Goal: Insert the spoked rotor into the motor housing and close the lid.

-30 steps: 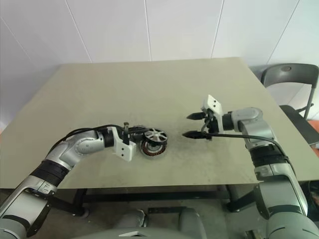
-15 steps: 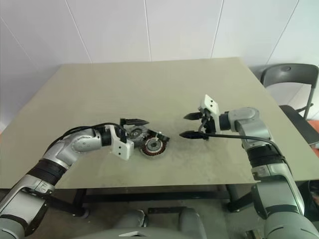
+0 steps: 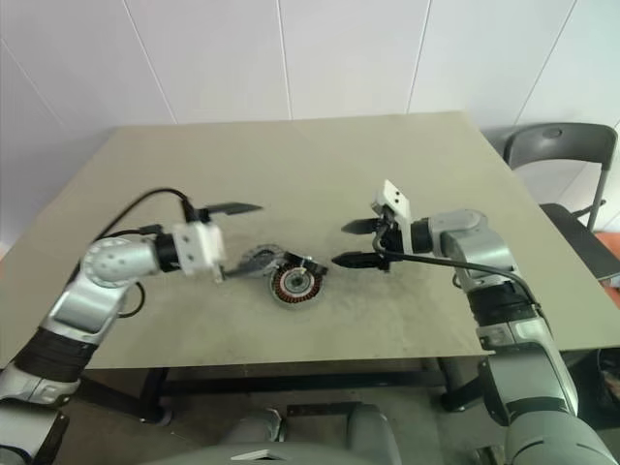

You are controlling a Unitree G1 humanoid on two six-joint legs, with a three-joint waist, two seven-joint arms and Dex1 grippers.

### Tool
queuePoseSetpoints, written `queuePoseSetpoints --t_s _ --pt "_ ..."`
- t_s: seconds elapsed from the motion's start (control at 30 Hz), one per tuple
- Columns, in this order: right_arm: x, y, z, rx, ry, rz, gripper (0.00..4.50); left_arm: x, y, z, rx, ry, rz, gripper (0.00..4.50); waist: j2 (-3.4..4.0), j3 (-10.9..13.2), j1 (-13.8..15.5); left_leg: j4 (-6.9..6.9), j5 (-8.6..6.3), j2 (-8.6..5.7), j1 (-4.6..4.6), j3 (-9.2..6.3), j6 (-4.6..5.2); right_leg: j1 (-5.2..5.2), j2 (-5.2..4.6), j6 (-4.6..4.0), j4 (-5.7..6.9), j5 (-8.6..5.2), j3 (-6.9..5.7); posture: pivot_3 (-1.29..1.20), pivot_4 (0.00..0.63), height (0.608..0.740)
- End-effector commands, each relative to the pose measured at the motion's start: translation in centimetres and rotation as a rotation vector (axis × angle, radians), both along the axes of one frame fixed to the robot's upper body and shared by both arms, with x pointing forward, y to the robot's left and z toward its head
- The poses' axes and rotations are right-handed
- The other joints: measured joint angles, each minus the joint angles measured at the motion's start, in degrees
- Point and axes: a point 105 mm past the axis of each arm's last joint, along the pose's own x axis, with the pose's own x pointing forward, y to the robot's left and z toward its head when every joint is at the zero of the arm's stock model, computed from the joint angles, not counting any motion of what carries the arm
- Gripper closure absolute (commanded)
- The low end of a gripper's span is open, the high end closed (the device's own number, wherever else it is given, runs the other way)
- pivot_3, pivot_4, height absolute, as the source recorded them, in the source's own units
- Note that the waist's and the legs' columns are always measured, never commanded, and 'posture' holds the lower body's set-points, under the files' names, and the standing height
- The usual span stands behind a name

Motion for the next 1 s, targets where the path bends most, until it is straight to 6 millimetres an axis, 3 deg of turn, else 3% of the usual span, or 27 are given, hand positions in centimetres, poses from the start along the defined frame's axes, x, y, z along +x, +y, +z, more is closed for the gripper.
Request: queuePoseSetpoints --t_s 0.03,0.13,0.2,0.53,0.77,0.87,1.0 --pt "-0.5 2.5 2.2 0.036 -0.017 0.077 0.00 1.2 5.8 0.9 -0.232 0.173 0.254 0.02 0.00 0.0 -0.2 0.00 0.00 0.00 0.03 0.01 0.00 0.01 0.00 0.01 0.01 -0.01 0.00 0.00 0.000 0.740" --pt "-1.0 3.7 1.8 -0.019 0.004 0.133 0.00 0.6 8.6 -0.3 -0.283 0.258 0.368 0.02 0.00 0.0 -0.5 0.00 0.00 0.01 0.07 -0.02 0.00 0.02 0.02 0.03 0.05 -0.02 0.00 0.00 0.000 0.740" --pt "-1.2 4.3 1.5 -0.069 0.011 0.162 0.00 -0.2 9.3 -1.0 -0.274 0.281 0.398 0.02 0.00 0.0 -0.5 0.00 0.00 0.00 0.07 0.00 0.00 0.06 0.01 -0.01 0.00 0.00 0.00 0.00 0.000 0.740" --pt "-0.7 5.7 0.9 -0.231 0.005 0.195 0.00 -1.2 9.2 -1.9 -0.314 0.291 0.450 0.02 -0.01 0.0 0.5 -0.01 -0.01 0.00 0.06 0.02 -0.02 0.04 0.00 -0.13 -0.04 0.05 -0.01 0.00 0.000 0.740" --pt "-1.2 5.3 0.2 -0.299 0.033 0.233 0.00 -1.0 9.5 -1.9 -0.329 0.277 0.477 0.02 -0.01 0.0 0.4 -0.05 -0.01 0.00 0.03 0.03 -0.02 0.01 0.00 -0.13 -0.08 0.06 -0.01 0.00 0.000 0.740" --pt "-1.1 5.3 -0.4 -0.332 0.019 0.240 0.59 -0.8 9.6 -1.8 -0.330 0.266 0.485 0.00 -0.01 0.0 0.3 -0.04 -0.01 0.00 0.03 0.04 -0.02 0.00 0.00 -0.13 -0.07 0.06 -0.01 0.00 0.000 0.740" --pt "-1.0 5.8 -0.7 -0.353 0.014 0.244 1.94 -0.6 9.8 -1.6 -0.333 0.251 0.495 0.00 -0.01 0.0 0.3 -0.04 -0.01 0.00 0.03 0.05 -0.02 0.00 0.00 -0.13 -0.07 0.06 -0.01 0.00 0.000 0.740"
